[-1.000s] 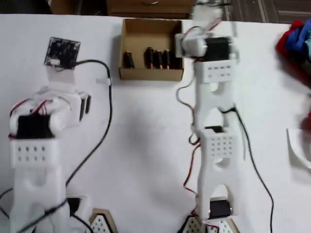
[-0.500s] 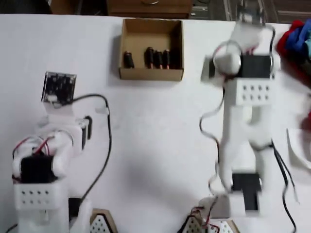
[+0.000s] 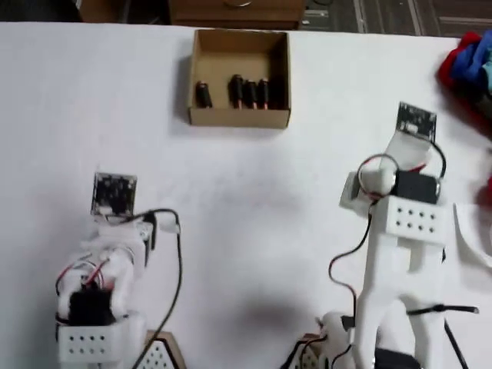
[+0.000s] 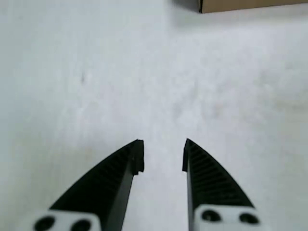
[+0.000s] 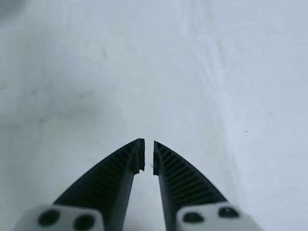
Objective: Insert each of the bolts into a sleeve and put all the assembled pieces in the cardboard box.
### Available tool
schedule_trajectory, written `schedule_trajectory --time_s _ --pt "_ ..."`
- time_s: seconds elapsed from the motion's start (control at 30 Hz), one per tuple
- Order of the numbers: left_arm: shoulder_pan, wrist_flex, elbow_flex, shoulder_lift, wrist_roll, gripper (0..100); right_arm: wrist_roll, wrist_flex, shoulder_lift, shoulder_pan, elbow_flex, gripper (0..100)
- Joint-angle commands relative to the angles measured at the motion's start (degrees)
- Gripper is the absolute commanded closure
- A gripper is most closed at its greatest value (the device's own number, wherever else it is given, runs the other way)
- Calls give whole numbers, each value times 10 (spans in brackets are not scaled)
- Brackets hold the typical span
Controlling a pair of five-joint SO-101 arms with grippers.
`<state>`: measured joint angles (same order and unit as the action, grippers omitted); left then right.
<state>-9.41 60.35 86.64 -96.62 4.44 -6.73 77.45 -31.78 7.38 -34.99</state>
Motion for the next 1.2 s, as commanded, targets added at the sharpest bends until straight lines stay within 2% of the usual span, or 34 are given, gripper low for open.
schedule_trajectory --time_s 0.0,0.13,0.23,0.37,0.6,0.97,1.17 --pt "5 17 57 -81 -2 843 5 -71 -36 -5 -65 975" --pt "5 18 103 -78 40 843 7 -167 -45 -6 -140 975" --pt "4 23 104 -77 74 843 53 -245 -42 -6 -200 975" --pt "6 40 104 -77 74 843 92 -347 -47 -22 -288 977" --pt "18 110 103 -77 74 845 91 -450 -47 -91 -397 977" --pt "20 133 103 -77 74 845 95 -454 -48 -101 -424 975" --pt "20 133 103 -77 74 845 96 -372 -48 -127 -419 977"
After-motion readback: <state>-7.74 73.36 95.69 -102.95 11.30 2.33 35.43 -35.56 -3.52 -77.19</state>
